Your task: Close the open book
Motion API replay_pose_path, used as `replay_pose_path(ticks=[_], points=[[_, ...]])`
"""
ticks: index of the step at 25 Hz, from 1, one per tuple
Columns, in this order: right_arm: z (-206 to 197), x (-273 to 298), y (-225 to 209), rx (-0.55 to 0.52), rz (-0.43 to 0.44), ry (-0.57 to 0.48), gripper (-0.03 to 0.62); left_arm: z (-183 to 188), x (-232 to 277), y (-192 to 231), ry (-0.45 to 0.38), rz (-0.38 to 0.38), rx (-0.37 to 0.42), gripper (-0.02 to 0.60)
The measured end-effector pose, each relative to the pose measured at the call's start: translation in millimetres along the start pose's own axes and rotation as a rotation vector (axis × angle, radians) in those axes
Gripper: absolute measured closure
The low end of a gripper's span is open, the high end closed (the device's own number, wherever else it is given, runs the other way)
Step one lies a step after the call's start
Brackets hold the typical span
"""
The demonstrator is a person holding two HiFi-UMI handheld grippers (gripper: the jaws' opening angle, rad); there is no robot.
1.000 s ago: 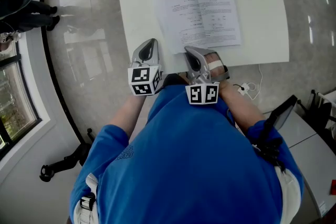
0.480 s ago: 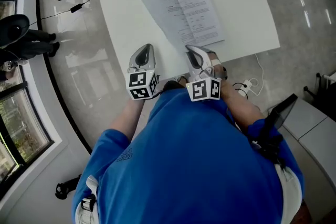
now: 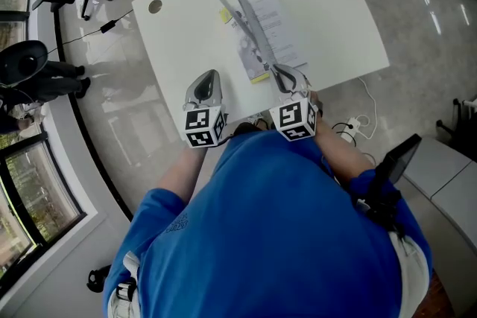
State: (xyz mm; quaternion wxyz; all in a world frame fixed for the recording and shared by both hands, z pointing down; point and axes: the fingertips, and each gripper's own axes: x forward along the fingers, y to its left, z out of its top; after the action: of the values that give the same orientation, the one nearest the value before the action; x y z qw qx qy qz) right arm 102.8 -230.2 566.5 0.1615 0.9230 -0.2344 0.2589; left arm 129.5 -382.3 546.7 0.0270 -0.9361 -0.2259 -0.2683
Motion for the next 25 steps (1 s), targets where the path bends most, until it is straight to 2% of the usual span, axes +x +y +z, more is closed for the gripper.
replay_pose_path(ticks=[12,17,25], points=[[-40,14,-44,0.365,0.082,0.069,0.576,15,16,-25,0.018,0.028,0.029,0.575],[-53,16,-50,0.577,0.130,0.109,0.571,14,18,-28,0.024,0.031,0.025,0.575],[-61,18,-53,0.705,0.154,0.123,0.554,13,22,-29,0.025,0.030,0.020,0.575]])
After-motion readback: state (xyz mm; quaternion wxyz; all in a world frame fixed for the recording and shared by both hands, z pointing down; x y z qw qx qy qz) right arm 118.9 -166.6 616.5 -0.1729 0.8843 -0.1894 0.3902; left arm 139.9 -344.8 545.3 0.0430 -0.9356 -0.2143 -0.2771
